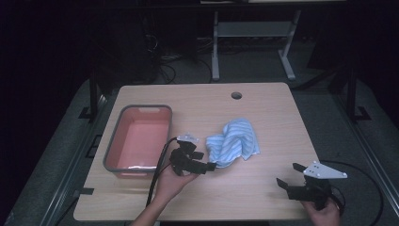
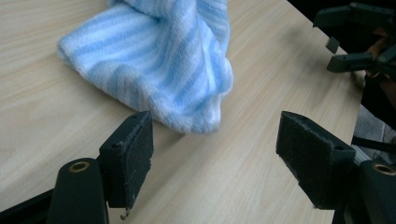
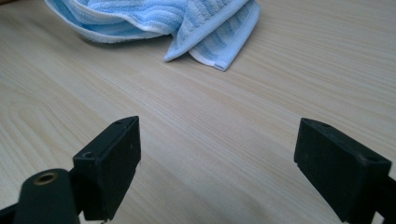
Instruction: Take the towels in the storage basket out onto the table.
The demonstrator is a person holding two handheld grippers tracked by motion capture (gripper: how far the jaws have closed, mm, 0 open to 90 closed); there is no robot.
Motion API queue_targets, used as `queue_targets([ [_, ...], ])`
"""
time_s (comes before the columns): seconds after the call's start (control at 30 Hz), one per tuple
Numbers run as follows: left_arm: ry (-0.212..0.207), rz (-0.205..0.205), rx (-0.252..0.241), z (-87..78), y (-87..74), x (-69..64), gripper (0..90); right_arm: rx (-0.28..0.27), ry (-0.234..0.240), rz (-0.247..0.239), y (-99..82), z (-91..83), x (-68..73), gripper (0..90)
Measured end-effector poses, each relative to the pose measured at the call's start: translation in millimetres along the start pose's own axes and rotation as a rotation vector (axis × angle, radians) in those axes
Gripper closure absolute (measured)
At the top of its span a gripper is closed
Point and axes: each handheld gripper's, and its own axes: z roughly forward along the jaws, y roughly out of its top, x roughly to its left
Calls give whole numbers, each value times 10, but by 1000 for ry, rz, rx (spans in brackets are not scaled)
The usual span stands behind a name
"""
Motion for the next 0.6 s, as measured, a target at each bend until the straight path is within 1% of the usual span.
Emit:
queue_targets([
  [0.13, -3, 7, 9, -9, -60, -23, 271, 2, -3, -2, -2, -1, -1, 143],
  [0.27, 12, 19, 11, -25, -114, -48, 271, 5, -4, -6, -2, 2, -1, 143],
  [0.33, 5, 13, 6, -38, -141, -55, 272, 5, -4, -5, -2, 2, 2, 142],
  [0.53, 5, 28, 10, -60, -226, -92, 272, 6, -5, -6, 0, 1, 6, 143],
  [0.6, 5, 25, 7, -67, -252, -98, 273, 6, -5, -5, 2, -2, 7, 143],
])
